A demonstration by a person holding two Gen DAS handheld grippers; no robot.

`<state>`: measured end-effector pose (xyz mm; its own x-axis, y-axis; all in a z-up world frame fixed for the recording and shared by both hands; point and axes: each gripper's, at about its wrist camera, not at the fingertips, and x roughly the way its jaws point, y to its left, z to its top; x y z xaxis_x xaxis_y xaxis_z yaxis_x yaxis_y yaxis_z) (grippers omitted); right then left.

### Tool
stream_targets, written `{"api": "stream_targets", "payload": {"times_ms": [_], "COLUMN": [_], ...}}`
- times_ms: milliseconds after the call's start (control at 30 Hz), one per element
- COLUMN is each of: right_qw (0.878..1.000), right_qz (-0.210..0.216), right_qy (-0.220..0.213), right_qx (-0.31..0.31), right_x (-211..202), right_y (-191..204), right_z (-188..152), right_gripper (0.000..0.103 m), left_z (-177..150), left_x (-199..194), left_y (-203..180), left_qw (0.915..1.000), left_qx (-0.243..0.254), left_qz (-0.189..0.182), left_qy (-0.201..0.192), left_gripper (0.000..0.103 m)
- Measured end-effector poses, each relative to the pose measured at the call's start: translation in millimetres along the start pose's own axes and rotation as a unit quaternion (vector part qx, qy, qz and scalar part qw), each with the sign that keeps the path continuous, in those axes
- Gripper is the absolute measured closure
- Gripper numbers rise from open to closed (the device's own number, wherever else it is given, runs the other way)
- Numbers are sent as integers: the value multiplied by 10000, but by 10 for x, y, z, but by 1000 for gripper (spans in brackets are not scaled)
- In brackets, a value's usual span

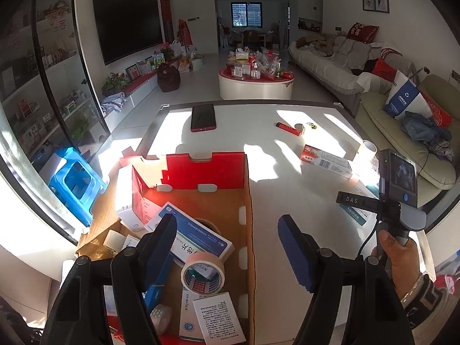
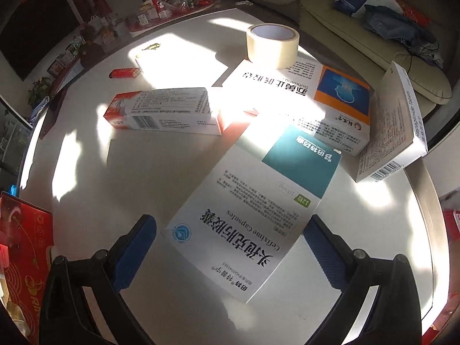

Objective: Organize objects
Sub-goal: 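Grasp the red-and-white box with the left tool while the right tool reaches toward the cefixime box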

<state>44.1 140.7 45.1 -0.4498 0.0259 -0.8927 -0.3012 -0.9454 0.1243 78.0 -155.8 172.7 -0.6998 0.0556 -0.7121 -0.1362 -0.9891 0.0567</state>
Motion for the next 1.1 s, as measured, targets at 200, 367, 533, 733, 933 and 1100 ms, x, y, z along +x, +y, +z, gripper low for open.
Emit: {"api": "stream_targets", "payload": {"times_ms": [200, 367, 533, 733, 933, 1100], "right_qw": [9924, 9746, 9617, 9424, 9287, 9251], "right_qz": [1224, 2193, 2686, 3234, 3582, 3673], "right_qy": [-124, -198, -336, -94, -58, -132], "right_qx": [77, 401, 435, 852, 959, 951], "right_x": [-234, -420, -678, -556, -496, -482], "right_y": [-426, -784, -1031, -1277, -1371, -1419], "right_z": [-122, -354, -680, -788, -763, -710], "right_gripper": [25, 26, 26, 26, 26, 26], "left_z": [311, 641, 981, 980, 943, 977], "left_x": [124, 358, 1124, 2397, 2800, 2913], "left_y": [-405, -880, -1384, -1582, -1844, -2015], "left_qw": [9981, 9957, 9898, 9448, 9305, 9274], "left_qx": [136, 280, 126, -1752, -2361, -2495], "left_qz": [-552, -772, -815, -755, -264, 22], "left_qy": [258, 437, 1160, 2664, 2787, 2789], "left_gripper": [24, 21, 20, 20, 17, 13]}}
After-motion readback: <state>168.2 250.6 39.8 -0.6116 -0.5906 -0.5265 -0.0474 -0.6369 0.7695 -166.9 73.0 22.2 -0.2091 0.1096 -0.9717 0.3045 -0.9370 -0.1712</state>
